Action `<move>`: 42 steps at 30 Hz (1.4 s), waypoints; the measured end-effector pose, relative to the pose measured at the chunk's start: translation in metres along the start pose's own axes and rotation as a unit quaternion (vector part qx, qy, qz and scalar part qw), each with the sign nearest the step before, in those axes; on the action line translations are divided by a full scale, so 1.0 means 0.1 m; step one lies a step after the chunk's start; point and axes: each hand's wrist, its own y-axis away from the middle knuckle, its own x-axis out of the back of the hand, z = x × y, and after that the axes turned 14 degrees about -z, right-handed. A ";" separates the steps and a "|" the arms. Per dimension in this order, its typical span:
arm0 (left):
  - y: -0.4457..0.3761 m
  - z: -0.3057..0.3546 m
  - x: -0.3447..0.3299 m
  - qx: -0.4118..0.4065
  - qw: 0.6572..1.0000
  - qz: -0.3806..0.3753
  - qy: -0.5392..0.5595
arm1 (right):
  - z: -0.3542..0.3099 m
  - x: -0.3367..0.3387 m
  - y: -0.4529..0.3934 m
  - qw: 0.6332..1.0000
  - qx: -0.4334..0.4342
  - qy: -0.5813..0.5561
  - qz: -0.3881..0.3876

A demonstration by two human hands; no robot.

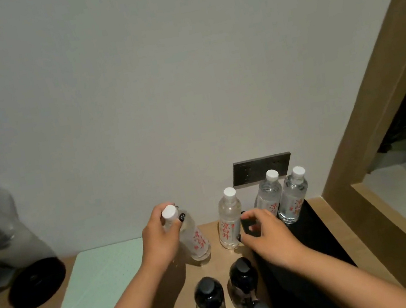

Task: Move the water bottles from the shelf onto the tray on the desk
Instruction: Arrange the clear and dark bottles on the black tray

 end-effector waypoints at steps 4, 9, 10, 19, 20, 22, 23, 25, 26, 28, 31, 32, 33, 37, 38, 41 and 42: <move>0.09 0.32 0.29 -0.041 0.996 -0.001 0.079 | -0.28 -0.14 0.04 0.997 0.073 0.036 0.007; 0.23 0.85 0.48 -0.104 0.981 -0.092 0.135 | -0.46 -0.28 0.10 0.991 0.113 0.062 0.037; 0.26 0.93 0.49 -0.115 0.977 -0.115 0.134 | -0.47 -0.28 0.10 0.990 0.115 0.067 0.048; 0.25 1.18 0.20 -0.120 0.951 -0.247 0.145 | -0.24 0.01 0.32 0.989 0.098 0.100 0.055; 0.23 1.20 0.11 -0.116 0.950 -0.251 0.145 | -0.18 0.07 0.32 0.990 0.088 0.093 0.056; 0.18 1.24 -0.08 -0.097 0.943 -0.263 0.179 | -0.01 0.19 0.32 0.993 0.071 0.064 0.064; 0.15 1.24 -0.16 -0.078 0.933 -0.268 0.226 | 0.09 0.25 0.31 0.995 0.061 0.042 0.070; 0.05 1.22 -0.31 -0.025 0.907 -0.256 0.335 | 0.30 0.35 0.28 0.996 0.030 -0.010 0.085; -0.01 1.18 -0.37 -0.002 0.902 -0.237 0.362 | 0.43 0.39 0.26 0.995 0.010 -0.033 0.096; -0.12 1.07 -0.51 0.026 0.919 -0.196 0.342 | 0.72 0.46 0.21 0.991 -0.037 -0.059 0.117; -0.25 0.87 -0.72 0.054 0.952 -0.156 0.259 | 1.08 0.56 0.11 0.984 -0.091 -0.081 0.129; -0.30 0.81 -0.79 0.062 0.960 -0.145 0.231 | 1.19 0.58 0.07 0.983 -0.101 -0.088 0.129; -0.35 0.75 -0.85 0.066 0.968 -0.136 0.198 | 1.26 0.58 0.03 0.981 -0.110 -0.093 0.130; -0.48 0.59 -1.10 0.014 0.994 -0.110 -0.004 | 1.49 0.52 -0.18 0.976 -0.122 -0.125 0.126; -0.51 0.56 -1.15 -0.006 0.992 -0.116 -0.044 | 1.53 0.49 -0.23 0.975 -0.122 -0.138 0.122; -0.58 0.42 -1.26 -0.028 0.980 -0.141 -0.135 | 1.58 0.38 -0.38 0.976 -0.115 -0.151 0.109; -0.61 0.37 -1.28 -0.028 0.977 -0.146 -0.155 | 1.59 0.35 -0.43 0.976 -0.112 -0.151 0.109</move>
